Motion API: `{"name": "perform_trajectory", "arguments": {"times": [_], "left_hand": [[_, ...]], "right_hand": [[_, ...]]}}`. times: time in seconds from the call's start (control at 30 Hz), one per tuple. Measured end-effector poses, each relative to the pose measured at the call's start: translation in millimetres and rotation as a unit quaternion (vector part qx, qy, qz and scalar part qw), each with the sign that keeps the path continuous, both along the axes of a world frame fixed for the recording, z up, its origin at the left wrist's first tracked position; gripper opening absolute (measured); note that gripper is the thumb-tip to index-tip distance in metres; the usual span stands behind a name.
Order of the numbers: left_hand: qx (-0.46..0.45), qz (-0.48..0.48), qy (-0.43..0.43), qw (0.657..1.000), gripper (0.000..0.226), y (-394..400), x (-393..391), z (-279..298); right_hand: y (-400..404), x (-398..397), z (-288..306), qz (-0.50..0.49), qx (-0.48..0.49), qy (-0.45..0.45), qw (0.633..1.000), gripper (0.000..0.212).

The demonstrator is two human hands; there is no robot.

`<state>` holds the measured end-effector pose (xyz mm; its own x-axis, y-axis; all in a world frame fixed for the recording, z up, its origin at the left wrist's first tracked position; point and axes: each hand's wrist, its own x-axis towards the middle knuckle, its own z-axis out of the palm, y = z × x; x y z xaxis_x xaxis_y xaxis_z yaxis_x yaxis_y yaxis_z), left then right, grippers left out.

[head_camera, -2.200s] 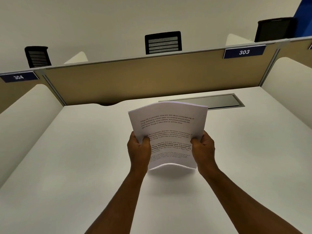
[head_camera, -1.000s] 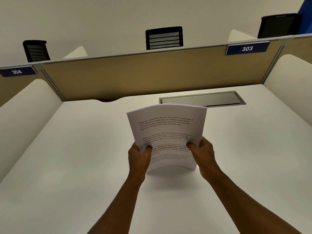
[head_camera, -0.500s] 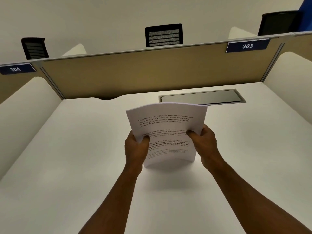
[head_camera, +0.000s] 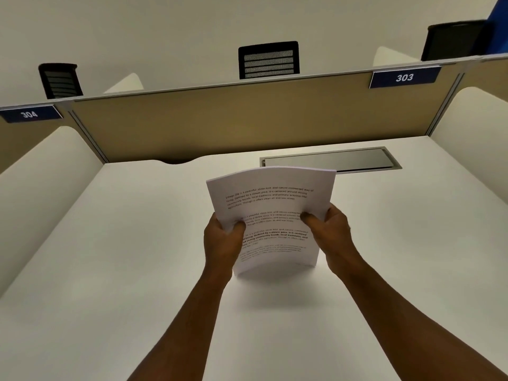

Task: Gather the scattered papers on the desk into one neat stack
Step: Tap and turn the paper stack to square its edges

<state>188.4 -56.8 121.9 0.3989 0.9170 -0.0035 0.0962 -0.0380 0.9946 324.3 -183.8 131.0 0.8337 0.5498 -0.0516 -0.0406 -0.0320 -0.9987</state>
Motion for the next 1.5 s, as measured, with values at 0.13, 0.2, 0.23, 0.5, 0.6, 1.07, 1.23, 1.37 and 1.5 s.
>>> {"name": "perform_trajectory", "arguments": {"times": [0.13, 0.2, 0.23, 0.5, 0.6, 1.07, 1.23, 1.37, 1.5], "left_hand": [[-0.023, 0.002, -0.002, 1.000, 0.029, -2.0, -0.9, -7.2], [-0.019, 0.002, 0.000, 1.000, 0.026, -2.3, -0.6, -6.3], [-0.014, 0.000, -0.003, 1.000, 0.024, -2.2, -0.2, -4.1], [0.010, -0.023, -0.013, 1.000, 0.025, 0.3, 0.2, 9.3], [-0.020, -0.026, 0.016, 0.999, 0.024, -5.1, -1.9, -9.8], [0.010, -0.012, -0.029, 0.999, 0.028, 2.9, -0.5, 4.7], [-0.016, 0.000, 0.025, 1.000, 0.032, -2.8, -3.3, -14.7], [-0.029, 0.009, 0.032, 0.999, 0.032, -8.9, -6.0, -25.6], [-0.030, 0.004, 0.017, 0.999, 0.027, -9.7, -5.3, -25.6]], "right_hand": [[-0.8, -4.7, -8.9, 0.003, -0.016, 0.013, 1.000, 0.024], [-1.2, -5.1, -6.2, 0.005, -0.017, 0.003, 1.000, 0.023], [-1.2, -4.9, -3.0, 0.006, -0.016, -0.007, 1.000, 0.021], [-2.2, 4.6, 5.3, 0.011, 0.004, -0.039, 0.999, 0.019], [-5.2, -0.8, -14.3, 0.010, -0.022, -0.027, 0.999, 0.023], [-3.0, 3.8, 1.8, -0.001, 0.032, -0.010, 0.999, 0.025], [-5.6, 1.5, -15.9, 0.015, -0.010, -0.008, 1.000, 0.026], [-8.7, -4.2, -25.7, 0.014, -0.014, -0.006, 1.000, 0.025], [-7.3, -4.4, -23.4, 0.014, -0.017, -0.004, 1.000, 0.025]]}}
